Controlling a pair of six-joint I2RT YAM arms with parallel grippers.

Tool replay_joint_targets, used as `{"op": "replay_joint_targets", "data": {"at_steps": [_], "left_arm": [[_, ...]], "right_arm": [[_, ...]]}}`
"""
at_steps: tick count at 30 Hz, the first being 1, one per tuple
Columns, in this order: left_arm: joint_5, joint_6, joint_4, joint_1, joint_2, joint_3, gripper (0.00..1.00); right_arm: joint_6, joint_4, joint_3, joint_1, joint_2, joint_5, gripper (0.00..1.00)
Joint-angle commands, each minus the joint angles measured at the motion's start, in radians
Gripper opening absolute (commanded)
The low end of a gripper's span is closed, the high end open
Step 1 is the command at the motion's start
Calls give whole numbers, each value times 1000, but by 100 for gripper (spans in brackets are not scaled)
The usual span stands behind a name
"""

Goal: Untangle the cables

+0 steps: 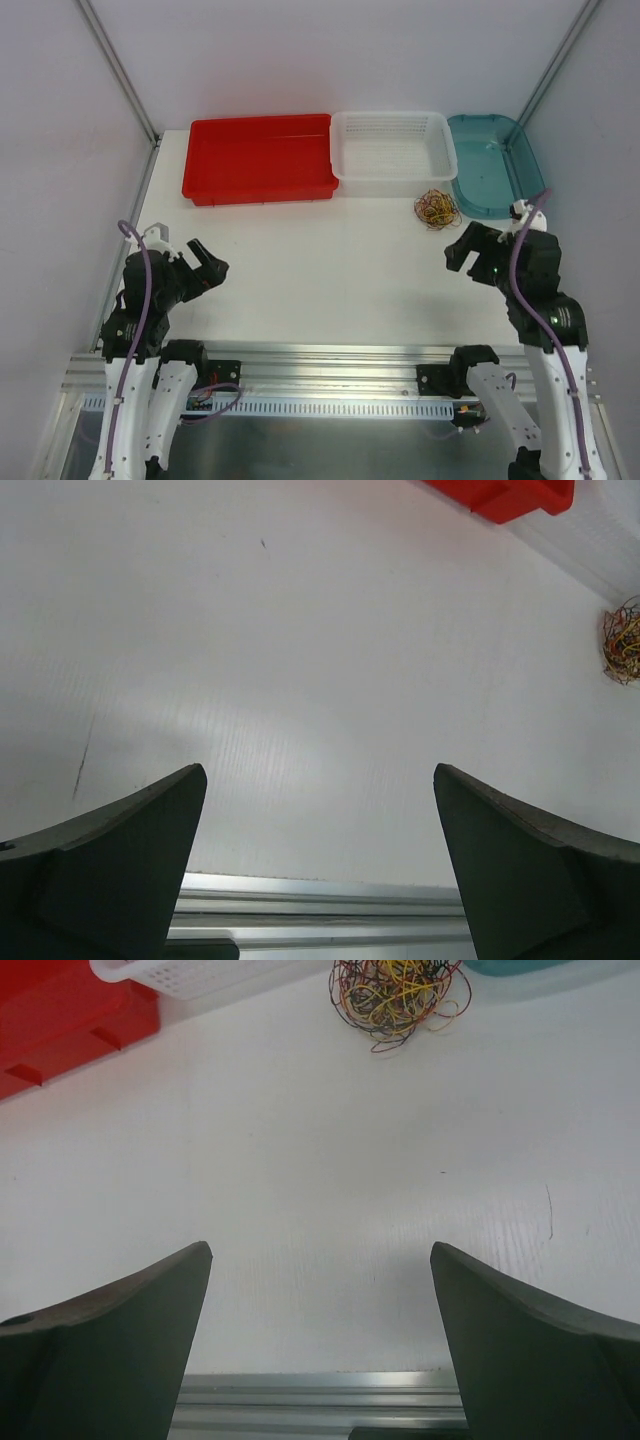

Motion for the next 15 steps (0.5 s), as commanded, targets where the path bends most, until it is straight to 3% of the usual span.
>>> {"op": "replay_joint_targets", "data": {"at_steps": [1, 5, 15], "left_arm": [[118, 74, 92, 3, 70, -9, 99], [141, 109, 199, 3, 130, -55, 99], [146, 157, 308, 3, 123, -145, 99]], "right_arm": [[58, 162, -30, -4, 149, 32, 97], [96, 368, -77, -4, 343, 89, 99], [101, 699, 24, -19, 843, 205, 70]]}}
